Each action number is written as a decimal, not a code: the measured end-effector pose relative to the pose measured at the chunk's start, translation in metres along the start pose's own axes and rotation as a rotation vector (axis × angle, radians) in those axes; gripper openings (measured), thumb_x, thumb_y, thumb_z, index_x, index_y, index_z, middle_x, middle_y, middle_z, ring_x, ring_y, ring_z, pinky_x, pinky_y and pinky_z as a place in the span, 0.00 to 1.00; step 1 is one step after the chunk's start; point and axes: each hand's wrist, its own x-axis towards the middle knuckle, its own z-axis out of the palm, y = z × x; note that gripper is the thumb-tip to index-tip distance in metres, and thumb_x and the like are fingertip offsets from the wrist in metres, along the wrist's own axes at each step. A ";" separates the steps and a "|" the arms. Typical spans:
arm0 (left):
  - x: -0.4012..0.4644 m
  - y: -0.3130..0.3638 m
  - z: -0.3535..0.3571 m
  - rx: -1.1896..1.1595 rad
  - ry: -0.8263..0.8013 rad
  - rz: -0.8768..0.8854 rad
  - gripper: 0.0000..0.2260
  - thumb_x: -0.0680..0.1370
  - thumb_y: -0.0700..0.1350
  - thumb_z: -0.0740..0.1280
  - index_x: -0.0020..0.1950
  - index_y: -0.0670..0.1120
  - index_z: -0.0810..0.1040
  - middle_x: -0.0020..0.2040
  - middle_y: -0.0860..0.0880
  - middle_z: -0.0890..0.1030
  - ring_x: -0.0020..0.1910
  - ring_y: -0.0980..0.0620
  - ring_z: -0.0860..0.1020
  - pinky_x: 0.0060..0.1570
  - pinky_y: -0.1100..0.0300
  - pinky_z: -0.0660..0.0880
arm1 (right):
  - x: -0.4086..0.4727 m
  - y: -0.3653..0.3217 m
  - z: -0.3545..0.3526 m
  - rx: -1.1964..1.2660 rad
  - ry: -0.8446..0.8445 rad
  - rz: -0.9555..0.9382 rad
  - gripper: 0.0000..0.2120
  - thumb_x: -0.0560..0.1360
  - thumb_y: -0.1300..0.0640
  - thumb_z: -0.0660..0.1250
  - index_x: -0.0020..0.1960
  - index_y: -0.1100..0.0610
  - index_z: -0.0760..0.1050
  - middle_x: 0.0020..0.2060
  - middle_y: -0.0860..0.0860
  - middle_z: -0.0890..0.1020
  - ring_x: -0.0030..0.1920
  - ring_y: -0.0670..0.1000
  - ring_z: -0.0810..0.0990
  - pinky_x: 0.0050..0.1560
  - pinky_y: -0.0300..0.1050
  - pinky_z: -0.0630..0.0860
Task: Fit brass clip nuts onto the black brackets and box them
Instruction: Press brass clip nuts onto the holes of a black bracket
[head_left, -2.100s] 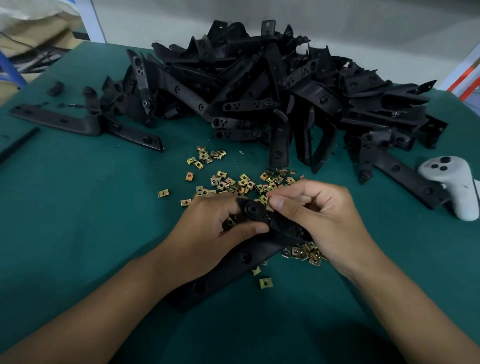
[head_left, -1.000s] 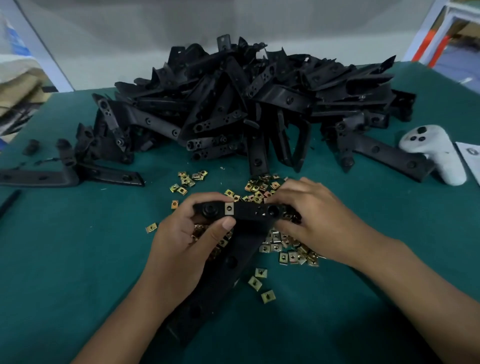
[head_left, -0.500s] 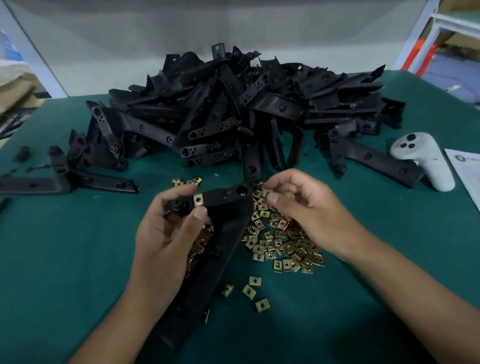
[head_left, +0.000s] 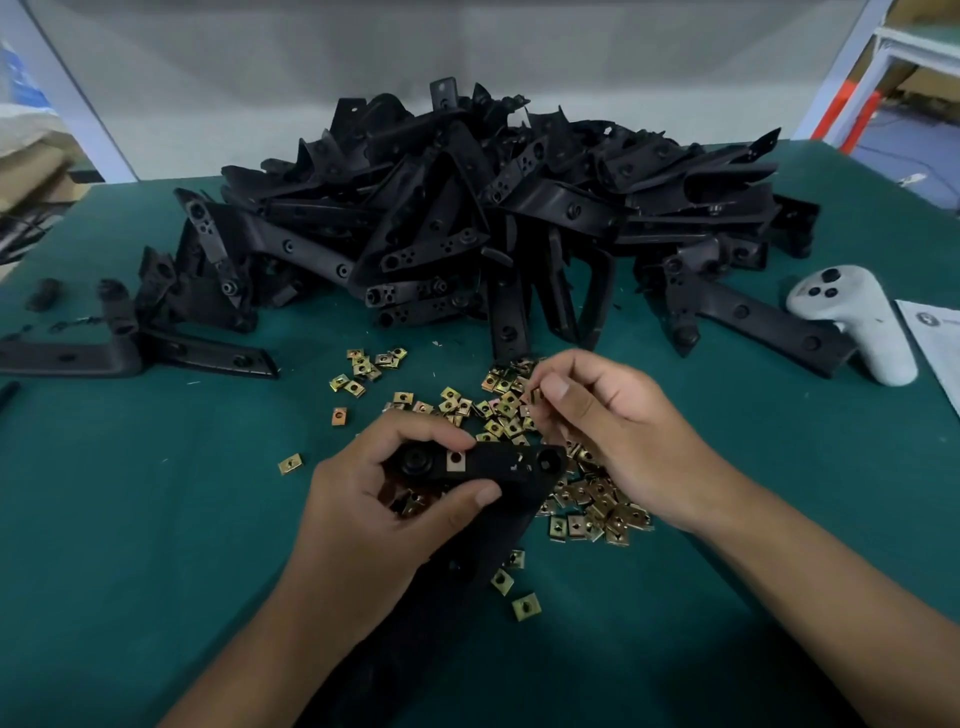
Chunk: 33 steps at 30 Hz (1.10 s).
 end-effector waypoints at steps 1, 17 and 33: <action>0.000 0.001 0.000 0.013 0.007 0.005 0.12 0.68 0.57 0.78 0.48 0.61 0.81 0.45 0.57 0.85 0.40 0.61 0.83 0.38 0.70 0.79 | 0.000 0.000 0.000 0.011 -0.005 0.003 0.09 0.78 0.52 0.62 0.51 0.56 0.77 0.37 0.43 0.81 0.39 0.42 0.78 0.41 0.35 0.75; 0.002 -0.002 0.000 0.058 0.061 0.008 0.15 0.65 0.57 0.79 0.49 0.61 0.80 0.47 0.56 0.85 0.41 0.51 0.83 0.41 0.62 0.81 | -0.001 0.003 -0.004 -0.087 -0.066 -0.070 0.07 0.77 0.56 0.72 0.55 0.49 0.82 0.42 0.41 0.84 0.43 0.39 0.80 0.45 0.31 0.75; 0.000 -0.007 -0.001 0.114 0.127 -0.022 0.19 0.65 0.68 0.77 0.49 0.61 0.80 0.45 0.53 0.84 0.37 0.40 0.82 0.36 0.42 0.82 | -0.003 0.001 -0.006 -0.141 -0.082 -0.044 0.06 0.79 0.58 0.67 0.52 0.54 0.83 0.40 0.37 0.84 0.43 0.34 0.80 0.45 0.26 0.73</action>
